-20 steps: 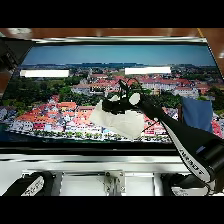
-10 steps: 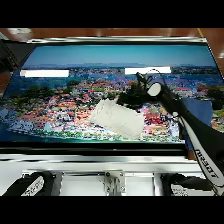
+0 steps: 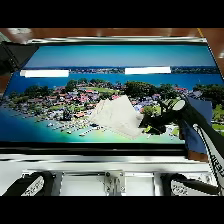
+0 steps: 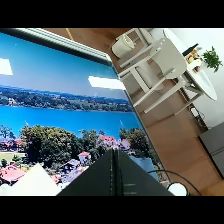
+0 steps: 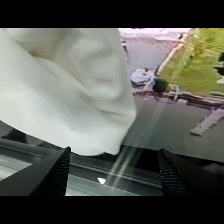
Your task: Fold the shirts.
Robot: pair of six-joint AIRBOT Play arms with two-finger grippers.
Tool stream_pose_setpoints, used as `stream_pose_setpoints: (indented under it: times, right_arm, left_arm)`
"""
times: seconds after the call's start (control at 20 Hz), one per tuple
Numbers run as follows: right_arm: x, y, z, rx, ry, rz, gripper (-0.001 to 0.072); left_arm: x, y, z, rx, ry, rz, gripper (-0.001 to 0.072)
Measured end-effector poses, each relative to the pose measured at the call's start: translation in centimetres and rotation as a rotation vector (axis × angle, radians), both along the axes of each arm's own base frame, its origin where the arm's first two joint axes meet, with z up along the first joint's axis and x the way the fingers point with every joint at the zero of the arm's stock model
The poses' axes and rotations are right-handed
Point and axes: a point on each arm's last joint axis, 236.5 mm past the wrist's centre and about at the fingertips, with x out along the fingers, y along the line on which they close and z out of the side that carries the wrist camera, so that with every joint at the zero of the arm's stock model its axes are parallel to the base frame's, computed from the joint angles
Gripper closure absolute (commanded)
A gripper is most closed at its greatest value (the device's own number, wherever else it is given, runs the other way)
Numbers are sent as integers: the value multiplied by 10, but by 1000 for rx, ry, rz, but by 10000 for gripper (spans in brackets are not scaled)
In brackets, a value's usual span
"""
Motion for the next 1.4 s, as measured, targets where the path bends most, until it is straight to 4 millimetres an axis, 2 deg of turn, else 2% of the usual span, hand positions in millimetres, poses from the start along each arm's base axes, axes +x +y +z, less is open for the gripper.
stream_pose_setpoints:
  times: [0.15,0.2,0.25,0.3,0.35,0.45,0.55,0.6,0.75,0.85,0.9,1.0,1.05,1.15,1.25,1.3,1.4]
  right_arm:
    - [13,17,-14,29,-67,-100,45]
    - [16,22,-17,34,-77,-126,106]
    - [18,27,-21,41,-81,-152,385]
    - [21,29,-26,34,-86,-171,623]
    - [24,29,-29,32,-92,-189,641]
    - [36,31,-21,53,-142,-208,641]
    - [61,31,13,102,-259,-194,641]
    - [74,30,39,131,-332,-173,641]
    - [119,11,150,192,-610,-164,642]
    - [141,-22,222,180,-768,-216,642]
    - [148,-44,251,157,-819,-256,642]
    - [153,-96,288,91,-882,-348,642]
    - [153,-122,301,59,-903,-399,642]
    - [148,-180,312,-19,-919,-514,641]
    - [139,-238,313,-90,-912,-632,641]
    - [133,-262,307,-120,-892,-680,641]
    - [120,-293,288,-147,-819,-728,641]
  left_arm:
    - [0,0,0,-2,2,-1,663]
    - [0,0,0,-2,3,-1,663]
    - [0,0,0,-3,4,-1,663]
    - [0,0,0,-5,6,-1,663]
    - [0,0,0,-5,6,-1,663]
    - [0,0,0,-7,7,-1,663]
    - [0,0,0,-6,8,-1,663]
    - [0,0,-1,-3,10,0,663]
    - [2,2,-7,17,16,7,663]
    - [3,2,-8,22,18,9,663]
    - [3,2,-9,25,19,7,663]
    - [1,0,-11,31,25,-4,663]
    - [-1,-1,-12,35,30,-15,663]
    - [-6,-5,-15,42,41,-39,663]
    - [-11,-9,-18,49,55,-66,663]
    - [-13,-10,-20,48,62,-75,663]
    - [-15,-12,-21,47,74,-87,663]
